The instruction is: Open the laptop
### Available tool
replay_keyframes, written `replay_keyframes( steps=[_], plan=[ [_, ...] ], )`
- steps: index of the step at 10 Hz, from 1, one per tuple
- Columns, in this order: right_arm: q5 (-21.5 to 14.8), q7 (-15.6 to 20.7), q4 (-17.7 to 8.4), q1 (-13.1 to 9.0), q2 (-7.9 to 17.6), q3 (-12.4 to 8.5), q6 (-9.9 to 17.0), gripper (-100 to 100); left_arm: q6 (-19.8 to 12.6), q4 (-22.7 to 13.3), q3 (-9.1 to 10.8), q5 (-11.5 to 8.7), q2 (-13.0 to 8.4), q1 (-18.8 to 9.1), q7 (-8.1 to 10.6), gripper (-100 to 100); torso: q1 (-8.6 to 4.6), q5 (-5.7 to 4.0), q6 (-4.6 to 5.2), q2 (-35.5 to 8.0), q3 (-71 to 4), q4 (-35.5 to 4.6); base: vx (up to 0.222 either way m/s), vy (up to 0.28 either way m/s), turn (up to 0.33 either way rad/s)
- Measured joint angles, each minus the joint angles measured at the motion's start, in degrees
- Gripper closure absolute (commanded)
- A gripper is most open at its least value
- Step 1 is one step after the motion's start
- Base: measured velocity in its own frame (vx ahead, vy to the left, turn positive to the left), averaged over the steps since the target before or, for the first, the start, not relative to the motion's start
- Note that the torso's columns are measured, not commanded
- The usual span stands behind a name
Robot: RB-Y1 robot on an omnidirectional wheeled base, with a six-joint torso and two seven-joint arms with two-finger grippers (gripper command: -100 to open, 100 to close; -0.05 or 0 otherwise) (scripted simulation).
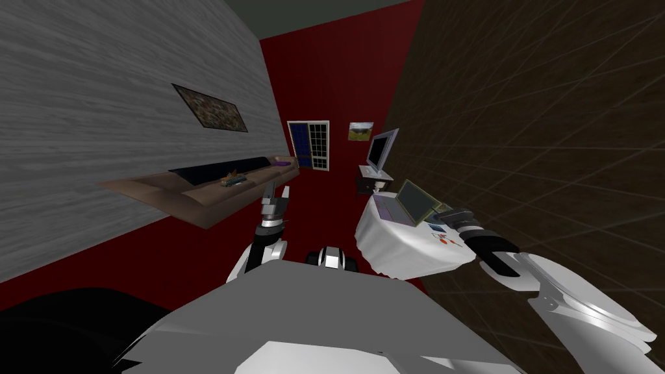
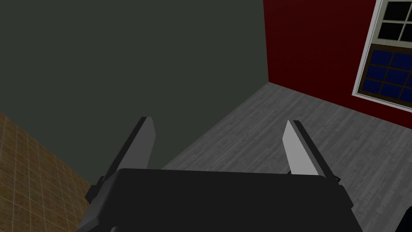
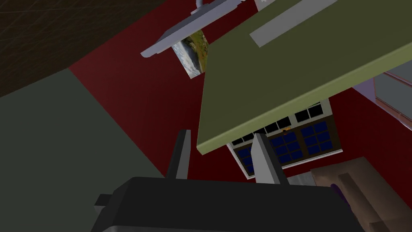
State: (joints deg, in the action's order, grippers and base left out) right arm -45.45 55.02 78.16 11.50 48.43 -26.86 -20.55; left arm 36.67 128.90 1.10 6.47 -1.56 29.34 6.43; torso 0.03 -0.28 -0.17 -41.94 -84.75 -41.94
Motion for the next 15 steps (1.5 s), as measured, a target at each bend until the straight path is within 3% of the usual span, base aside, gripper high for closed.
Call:
replay_keyframes(
  steps=[9, 15],
  plan=[
    [-7.7, 12.5, 5.0, 0.4, -5.2, 0.5, 1.9, 100, 0.0, 0.0, 0.0, 0.0, 0.0, 0.0, 0.0, 0, -0.42, 0.11, 0.27, -0.2, 0.1, -0.3, 0.004, 0.039, 0.009],
    [-12.6, 20.4, 7.7, 0.0, -10.5, 1.5, 3.8, 100, 0.0, 0.0, 0.01, 0.0, 0.0, 0.0, 0.0, 0, -0.32, 0.12, 0.18, -0.1, 0.1, -0.2, -0.008, -0.013, 0.014]
  ],
)
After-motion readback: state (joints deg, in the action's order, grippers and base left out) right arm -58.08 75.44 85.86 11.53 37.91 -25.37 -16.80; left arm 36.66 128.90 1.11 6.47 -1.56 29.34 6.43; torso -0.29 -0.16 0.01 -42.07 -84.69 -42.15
